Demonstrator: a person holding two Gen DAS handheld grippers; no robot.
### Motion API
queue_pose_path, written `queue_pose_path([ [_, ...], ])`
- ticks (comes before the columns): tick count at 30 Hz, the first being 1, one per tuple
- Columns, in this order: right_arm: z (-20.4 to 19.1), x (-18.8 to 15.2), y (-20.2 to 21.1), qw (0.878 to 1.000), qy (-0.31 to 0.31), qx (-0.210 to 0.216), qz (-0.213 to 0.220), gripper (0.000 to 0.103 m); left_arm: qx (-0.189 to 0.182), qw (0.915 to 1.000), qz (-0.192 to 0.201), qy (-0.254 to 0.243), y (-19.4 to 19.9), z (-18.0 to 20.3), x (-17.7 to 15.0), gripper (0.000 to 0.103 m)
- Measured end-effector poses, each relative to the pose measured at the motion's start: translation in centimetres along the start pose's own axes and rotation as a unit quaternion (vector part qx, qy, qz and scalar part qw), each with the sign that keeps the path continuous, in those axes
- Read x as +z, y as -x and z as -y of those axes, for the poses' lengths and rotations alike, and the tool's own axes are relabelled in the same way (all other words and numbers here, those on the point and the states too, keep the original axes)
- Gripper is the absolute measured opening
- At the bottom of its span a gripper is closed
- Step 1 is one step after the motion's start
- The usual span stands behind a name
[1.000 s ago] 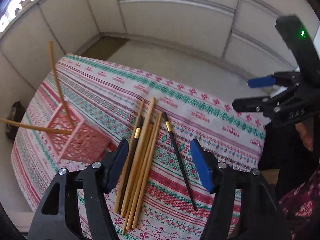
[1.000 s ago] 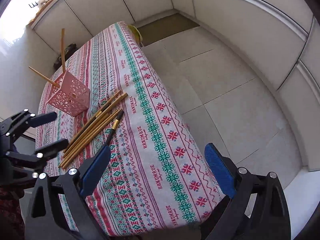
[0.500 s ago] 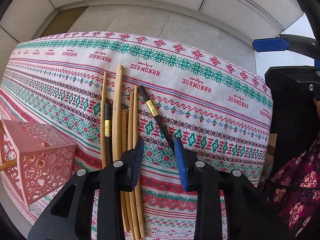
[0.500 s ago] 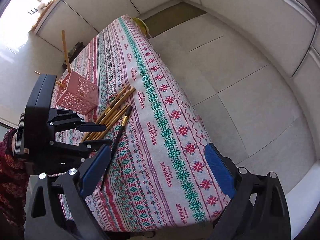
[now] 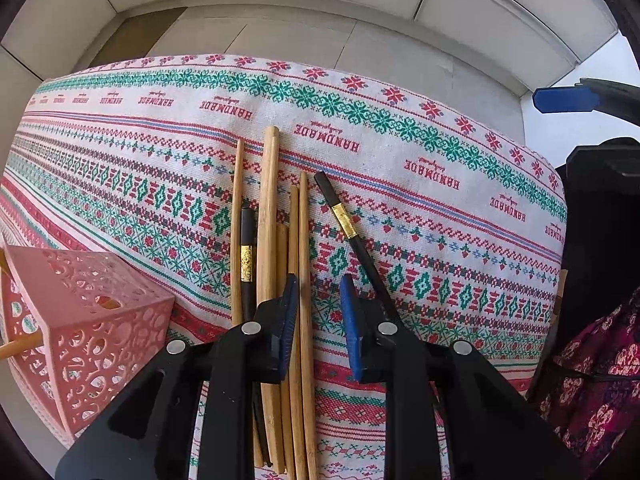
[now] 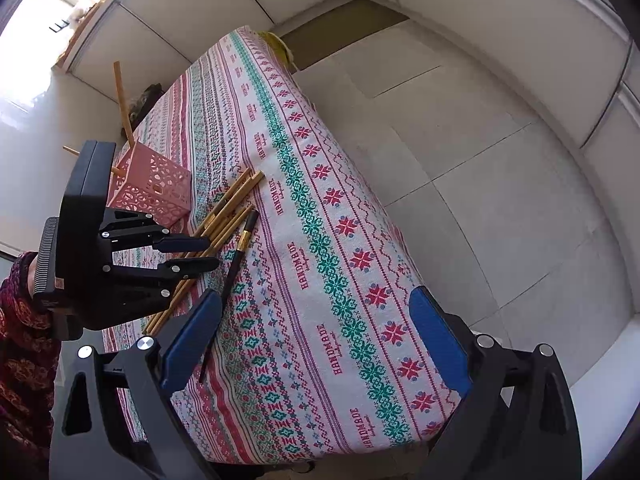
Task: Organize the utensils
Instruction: 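Grasp a plain chopstick from the pile with the left tool while the right tool approaches, then carry chopsticks to the pink holder and release them inside with both tools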
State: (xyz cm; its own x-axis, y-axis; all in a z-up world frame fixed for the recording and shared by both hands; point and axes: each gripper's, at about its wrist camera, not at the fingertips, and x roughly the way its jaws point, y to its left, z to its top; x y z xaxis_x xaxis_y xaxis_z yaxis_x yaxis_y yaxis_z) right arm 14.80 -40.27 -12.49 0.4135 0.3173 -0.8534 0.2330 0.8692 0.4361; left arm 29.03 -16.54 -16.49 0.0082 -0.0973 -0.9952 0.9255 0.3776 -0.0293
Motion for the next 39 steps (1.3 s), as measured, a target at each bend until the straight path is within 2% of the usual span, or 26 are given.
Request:
queue_pose_path([
  [2,-0.1,0.0,-0.1,1.0,-0.001,0.0,-0.003,0.092,-0.004,1.0,0.002,0.0,-0.1,-1.1,0.0,0.022],
  [5,0.0,0.0,-0.3,1.0,-0.006,0.002,-0.007,0.092,0.006,0.9999,-0.003,-0.011,-0.2,-0.5,-1.2,0.021],
  [6,0.1,0.0,-0.3,1.0,-0.007,0.002,-0.007,0.092,0.004,0.9998,-0.011,-0.014,-0.5,-0.3,-1.3,0.019],
  [7,0.2,0.0,-0.3,1.0,-0.008,0.001,-0.006,0.092,0.007,0.9992,-0.036,-0.016,-1.1,0.7,-1.7,0.02],
  [8,0.2,0.1,-0.2,1.0,-0.009,0.001,-0.005,0.092,0.007,0.9994,-0.029,-0.016,-1.1,1.1,-2.2,0.014],
  [11,0.5,0.2,-0.1,1.0,-0.014,0.002,-0.006,0.092,0.001,0.9993,-0.03,0.024,-1.4,1.3,-3.2,0.014],
  [12,0.5,0.2,-0.2,1.0,-0.015,0.004,-0.008,0.092,0.003,0.9983,-0.024,0.053,-1.5,0.9,-3.2,0.016],
  [14,0.3,0.2,-0.4,1.0,-0.017,0.008,-0.014,0.092,0.009,0.9939,-0.012,0.109,-1.7,-0.1,-3.1,0.015],
  [15,0.1,0.2,-0.5,1.0,-0.016,0.005,-0.014,0.092,0.026,0.9943,-0.008,0.103,-1.9,0.1,-2.9,0.015],
  [17,-0.6,0.4,-0.8,1.0,-0.01,-0.004,-0.015,0.092,0.037,0.9942,-0.018,0.099,-2.0,0.5,-2.2,0.008],
  [20,-1.2,0.9,-1.2,1.0,-0.024,-0.01,-0.014,0.092,0.046,0.9901,-0.008,0.132,-2.2,0.5,-2.6,0.005],
  [22,-1.3,1.4,-1.8,0.999,-0.042,-0.013,-0.026,0.091,0.042,0.982,0.019,0.183,-2.1,0.0,-4.4,0.005],
  [23,-1.5,1.6,-2.4,0.998,-0.049,-0.014,-0.037,0.087,0.047,0.9759,0.036,0.21,-1.8,-0.3,-5.7,0.004],
  [25,-2.3,2.0,-3.9,0.997,-0.048,-0.027,-0.063,0.08,0.028,0.958,0.095,0.269,-0.2,-0.8,-8.6,0.004],
  [27,-3.4,2.2,-5.6,0.994,-0.036,-0.057,-0.082,0.067,0.012,0.9367,0.157,0.313,2.0,-0.7,-11.9,0.004],
  [29,-4.4,2.5,-7.4,0.991,-0.039,-0.076,-0.105,0.061,0.012,0.9154,0.215,0.34,4.3,-0.2,-15.2,0.004],
  [30,-4.8,2.7,-8.1,0.99,-0.045,-0.08,-0.11,0.059,0.018,0.9088,0.232,0.346,5.4,0.0,-16.2,0.004],
  [32,-6.1,3.5,-9.1,0.988,-0.053,-0.093,-0.109,0.059,0.034,0.9004,0.267,0.342,8.2,1.6,-16.8,0.004],
  [34,-7.3,4.0,-10.1,0.985,-0.05,-0.121,-0.109,0.059,0.039,0.8876,0.306,0.342,10.5,2.0,-18.1,0.004],
  [35,-7.8,4.2,-10.5,0.983,-0.05,-0.137,-0.109,0.06,0.04,0.8825,0.32,0.342,12.1,2.9,-17.7,0.004],
  [37,-9.0,4.5,-11.2,0.979,-0.044,-0.167,-0.111,0.059,0.043,0.8769,0.337,0.34,13.3,2.9,-18.3,0.004],
  [38,-9.7,4.4,-11.5,0.976,-0.035,-0.188,-0.107,0.05,0.042,0.8758,0.342,0.338,14.2,3.0,-18.1,0.004],
  [39,-10.4,4.2,-11.7,0.973,-0.021,-0.206,-0.1,0.033,0.044,0.8749,0.346,0.336,14.5,3.1,-18.2,0.004],
])
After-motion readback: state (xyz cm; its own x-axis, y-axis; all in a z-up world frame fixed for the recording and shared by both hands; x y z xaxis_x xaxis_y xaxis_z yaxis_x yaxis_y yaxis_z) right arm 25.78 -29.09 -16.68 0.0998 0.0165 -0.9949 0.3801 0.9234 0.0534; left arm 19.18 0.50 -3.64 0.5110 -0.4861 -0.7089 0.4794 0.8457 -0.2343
